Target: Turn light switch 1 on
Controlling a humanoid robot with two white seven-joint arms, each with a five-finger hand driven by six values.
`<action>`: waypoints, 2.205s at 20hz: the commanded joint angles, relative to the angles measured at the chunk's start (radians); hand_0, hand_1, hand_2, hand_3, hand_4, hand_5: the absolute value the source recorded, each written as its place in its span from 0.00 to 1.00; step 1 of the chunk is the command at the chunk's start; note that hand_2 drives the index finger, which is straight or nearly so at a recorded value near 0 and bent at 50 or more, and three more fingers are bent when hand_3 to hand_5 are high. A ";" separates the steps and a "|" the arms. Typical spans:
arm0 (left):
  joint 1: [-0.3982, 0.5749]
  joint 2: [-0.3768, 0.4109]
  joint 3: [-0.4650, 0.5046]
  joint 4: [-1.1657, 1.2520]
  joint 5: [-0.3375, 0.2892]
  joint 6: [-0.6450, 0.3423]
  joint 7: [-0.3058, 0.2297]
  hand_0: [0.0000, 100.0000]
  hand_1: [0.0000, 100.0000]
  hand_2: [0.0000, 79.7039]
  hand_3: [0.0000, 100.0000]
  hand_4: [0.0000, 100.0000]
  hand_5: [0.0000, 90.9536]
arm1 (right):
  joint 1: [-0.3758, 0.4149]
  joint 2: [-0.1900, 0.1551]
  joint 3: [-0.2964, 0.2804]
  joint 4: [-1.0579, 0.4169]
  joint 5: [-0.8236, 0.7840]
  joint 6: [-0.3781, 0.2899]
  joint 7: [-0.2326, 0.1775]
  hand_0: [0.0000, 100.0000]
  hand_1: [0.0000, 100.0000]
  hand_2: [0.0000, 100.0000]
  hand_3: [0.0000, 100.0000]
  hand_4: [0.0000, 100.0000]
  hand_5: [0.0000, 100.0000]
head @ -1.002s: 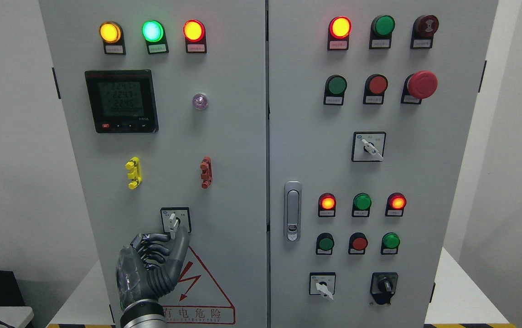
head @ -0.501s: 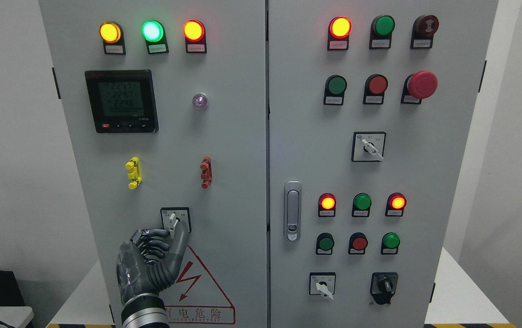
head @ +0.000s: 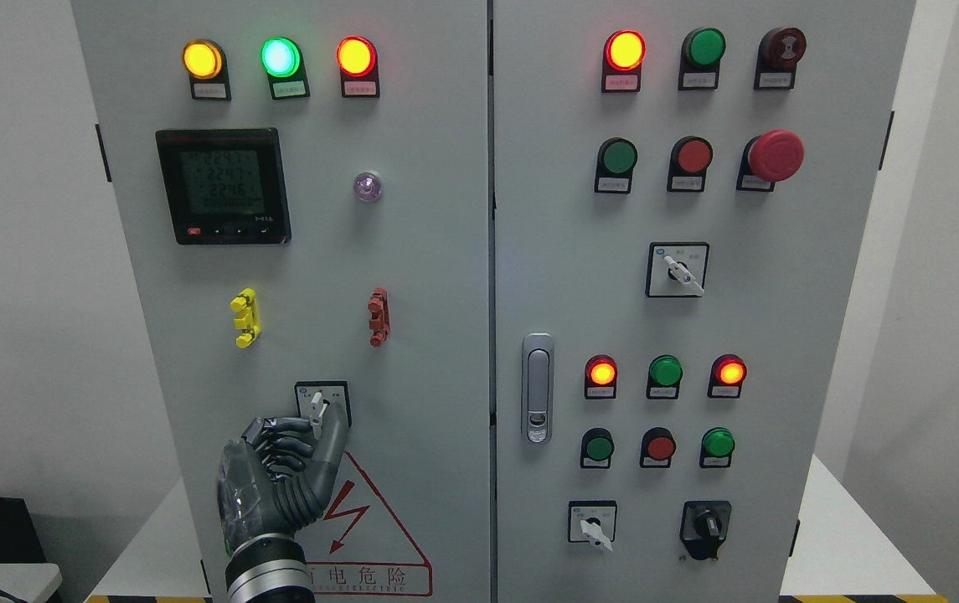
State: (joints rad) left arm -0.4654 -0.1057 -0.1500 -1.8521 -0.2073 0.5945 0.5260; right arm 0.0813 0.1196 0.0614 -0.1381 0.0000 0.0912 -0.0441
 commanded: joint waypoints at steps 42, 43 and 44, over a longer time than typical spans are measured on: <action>-0.024 -0.003 -0.008 0.011 0.016 0.028 0.008 0.23 0.44 0.73 0.79 0.80 0.82 | 0.000 0.000 0.000 0.000 -0.018 -0.001 0.000 0.12 0.39 0.00 0.00 0.00 0.00; -0.025 -0.003 -0.007 0.011 0.016 0.028 0.009 0.23 0.44 0.73 0.79 0.80 0.82 | 0.000 0.000 0.000 0.000 -0.017 -0.001 0.000 0.12 0.39 0.00 0.00 0.00 0.00; -0.025 -0.003 -0.008 0.011 0.016 0.028 0.009 0.23 0.44 0.73 0.79 0.80 0.82 | 0.000 0.000 0.000 0.000 -0.018 -0.001 0.000 0.12 0.39 0.00 0.00 0.00 0.00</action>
State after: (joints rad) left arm -0.4877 -0.1074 -0.1564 -1.8410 -0.1910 0.6227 0.5347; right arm 0.0813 0.1197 0.0614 -0.1381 0.0000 0.0912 -0.0440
